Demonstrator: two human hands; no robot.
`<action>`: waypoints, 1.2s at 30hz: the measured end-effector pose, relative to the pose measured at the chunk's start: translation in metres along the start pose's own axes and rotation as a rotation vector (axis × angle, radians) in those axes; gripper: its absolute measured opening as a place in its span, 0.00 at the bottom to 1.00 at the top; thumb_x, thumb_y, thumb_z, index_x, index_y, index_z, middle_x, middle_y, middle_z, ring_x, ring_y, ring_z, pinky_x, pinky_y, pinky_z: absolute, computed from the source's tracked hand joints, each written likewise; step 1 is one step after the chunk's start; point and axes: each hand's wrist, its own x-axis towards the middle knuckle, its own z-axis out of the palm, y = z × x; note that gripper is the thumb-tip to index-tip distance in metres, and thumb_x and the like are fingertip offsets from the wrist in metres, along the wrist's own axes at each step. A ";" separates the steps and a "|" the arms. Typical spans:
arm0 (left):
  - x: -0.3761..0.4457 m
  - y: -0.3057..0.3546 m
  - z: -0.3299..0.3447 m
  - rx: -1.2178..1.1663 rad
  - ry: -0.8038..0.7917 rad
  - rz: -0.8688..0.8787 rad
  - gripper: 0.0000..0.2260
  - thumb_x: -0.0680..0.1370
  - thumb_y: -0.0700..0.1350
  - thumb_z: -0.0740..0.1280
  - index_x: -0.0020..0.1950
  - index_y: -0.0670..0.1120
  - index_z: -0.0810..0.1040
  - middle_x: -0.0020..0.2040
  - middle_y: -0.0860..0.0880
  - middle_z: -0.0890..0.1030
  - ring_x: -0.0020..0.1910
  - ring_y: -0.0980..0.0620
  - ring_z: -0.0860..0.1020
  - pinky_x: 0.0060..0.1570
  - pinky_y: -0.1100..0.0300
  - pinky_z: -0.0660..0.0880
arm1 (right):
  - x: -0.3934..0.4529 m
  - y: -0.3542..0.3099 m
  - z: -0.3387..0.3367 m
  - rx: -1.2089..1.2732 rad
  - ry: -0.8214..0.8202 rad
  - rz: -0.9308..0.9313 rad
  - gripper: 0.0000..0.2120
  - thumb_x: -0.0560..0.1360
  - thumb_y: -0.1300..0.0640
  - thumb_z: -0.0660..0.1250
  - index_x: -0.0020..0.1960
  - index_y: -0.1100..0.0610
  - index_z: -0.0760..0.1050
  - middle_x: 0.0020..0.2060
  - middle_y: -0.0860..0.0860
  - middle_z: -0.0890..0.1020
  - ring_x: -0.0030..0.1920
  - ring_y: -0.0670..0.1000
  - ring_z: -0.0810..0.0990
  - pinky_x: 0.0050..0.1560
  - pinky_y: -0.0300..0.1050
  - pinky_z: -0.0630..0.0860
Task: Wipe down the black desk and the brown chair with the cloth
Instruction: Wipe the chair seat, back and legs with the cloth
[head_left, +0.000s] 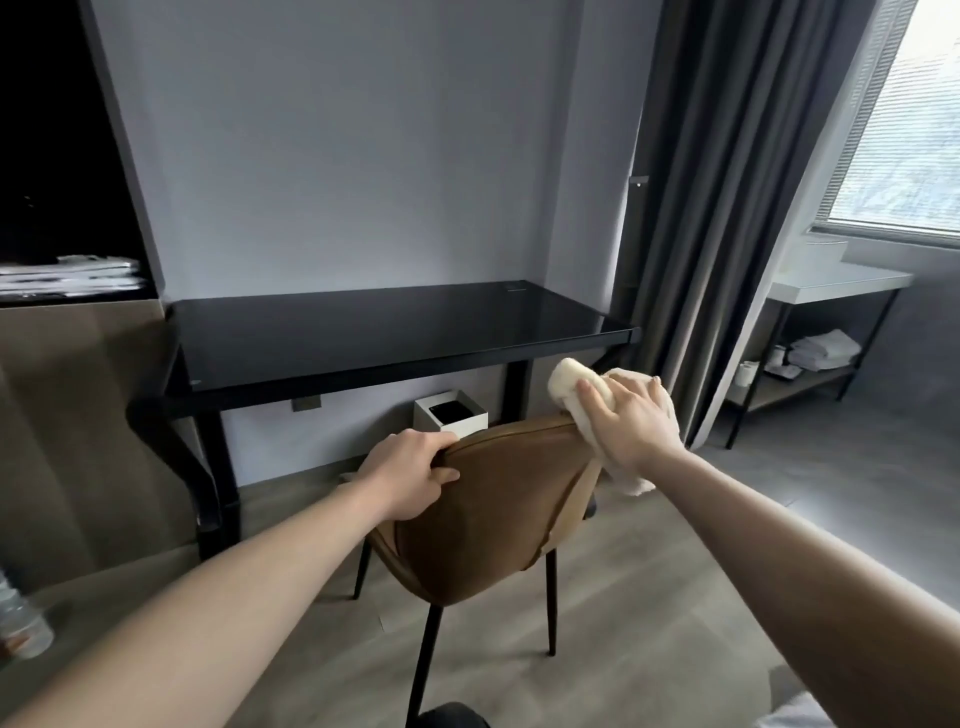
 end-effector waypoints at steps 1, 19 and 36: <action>0.001 -0.002 0.000 0.000 -0.003 -0.011 0.07 0.83 0.50 0.70 0.60 0.60 0.80 0.50 0.59 0.84 0.48 0.53 0.82 0.48 0.54 0.82 | 0.003 -0.001 -0.001 0.001 -0.026 0.015 0.39 0.78 0.26 0.41 0.69 0.47 0.78 0.72 0.47 0.74 0.80 0.62 0.57 0.81 0.60 0.49; 0.024 0.047 -0.012 -0.135 -0.126 0.025 0.10 0.81 0.57 0.72 0.58 0.60 0.73 0.51 0.58 0.81 0.49 0.54 0.81 0.45 0.59 0.76 | -0.028 -0.037 0.018 0.094 -0.042 -0.042 0.23 0.84 0.34 0.51 0.68 0.42 0.76 0.74 0.43 0.71 0.84 0.59 0.42 0.78 0.69 0.51; 0.034 0.043 0.008 -0.238 -0.050 0.024 0.08 0.82 0.55 0.71 0.58 0.60 0.75 0.45 0.61 0.81 0.42 0.58 0.80 0.44 0.61 0.75 | 0.088 0.022 -0.011 0.295 -0.083 0.377 0.26 0.83 0.38 0.57 0.72 0.52 0.77 0.65 0.59 0.80 0.64 0.63 0.79 0.68 0.55 0.74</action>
